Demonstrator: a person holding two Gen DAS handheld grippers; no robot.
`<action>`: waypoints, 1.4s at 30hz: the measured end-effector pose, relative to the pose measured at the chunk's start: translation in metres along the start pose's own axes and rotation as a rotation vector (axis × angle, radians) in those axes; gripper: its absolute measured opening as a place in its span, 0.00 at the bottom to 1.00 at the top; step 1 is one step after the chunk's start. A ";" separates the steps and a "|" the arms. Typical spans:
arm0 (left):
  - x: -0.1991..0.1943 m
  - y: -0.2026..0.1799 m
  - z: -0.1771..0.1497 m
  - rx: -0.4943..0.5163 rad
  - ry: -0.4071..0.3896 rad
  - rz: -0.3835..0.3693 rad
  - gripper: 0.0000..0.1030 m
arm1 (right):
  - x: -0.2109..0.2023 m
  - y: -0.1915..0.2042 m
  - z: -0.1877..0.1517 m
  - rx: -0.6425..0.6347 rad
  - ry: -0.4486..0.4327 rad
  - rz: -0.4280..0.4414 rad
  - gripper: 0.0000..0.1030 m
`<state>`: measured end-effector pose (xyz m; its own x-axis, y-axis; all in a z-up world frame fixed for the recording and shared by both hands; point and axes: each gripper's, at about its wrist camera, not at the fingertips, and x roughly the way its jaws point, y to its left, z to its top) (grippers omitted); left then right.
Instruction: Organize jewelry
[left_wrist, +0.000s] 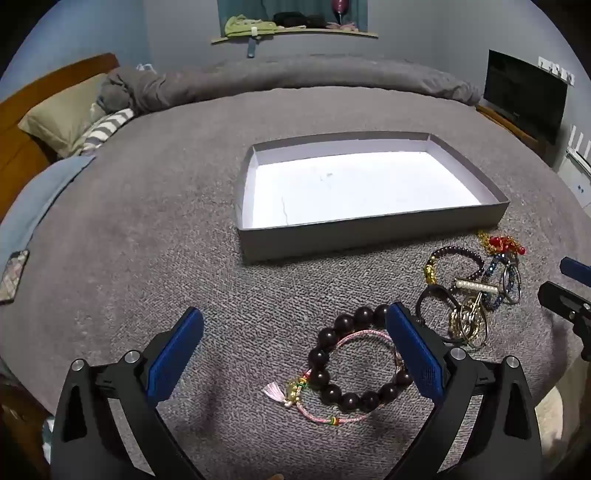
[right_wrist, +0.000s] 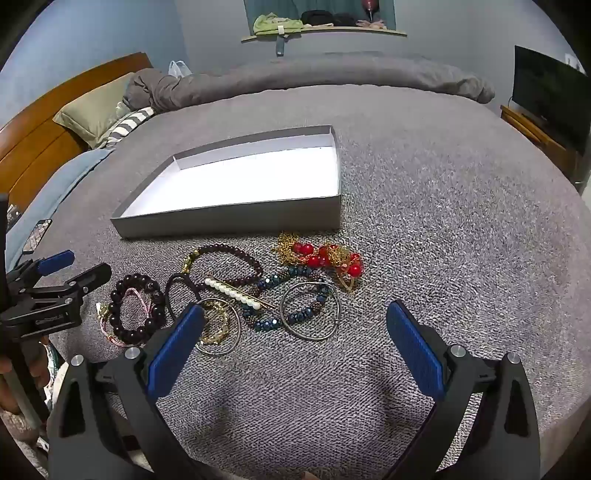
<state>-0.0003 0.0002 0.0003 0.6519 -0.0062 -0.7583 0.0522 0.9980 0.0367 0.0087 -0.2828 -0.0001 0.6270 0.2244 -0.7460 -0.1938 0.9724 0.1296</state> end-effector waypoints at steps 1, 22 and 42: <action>0.000 0.000 0.000 0.000 0.000 0.000 0.97 | 0.000 0.000 0.000 0.005 0.003 0.004 0.95; -0.004 -0.002 0.000 0.022 0.001 0.011 0.97 | -0.001 0.000 0.000 -0.002 -0.004 0.001 0.95; -0.002 -0.004 -0.002 0.026 0.005 0.008 0.97 | 0.000 -0.003 0.000 0.003 0.001 0.000 0.95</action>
<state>-0.0032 -0.0034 0.0000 0.6487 0.0025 -0.7610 0.0662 0.9960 0.0597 0.0090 -0.2862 -0.0004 0.6260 0.2242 -0.7469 -0.1911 0.9727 0.1318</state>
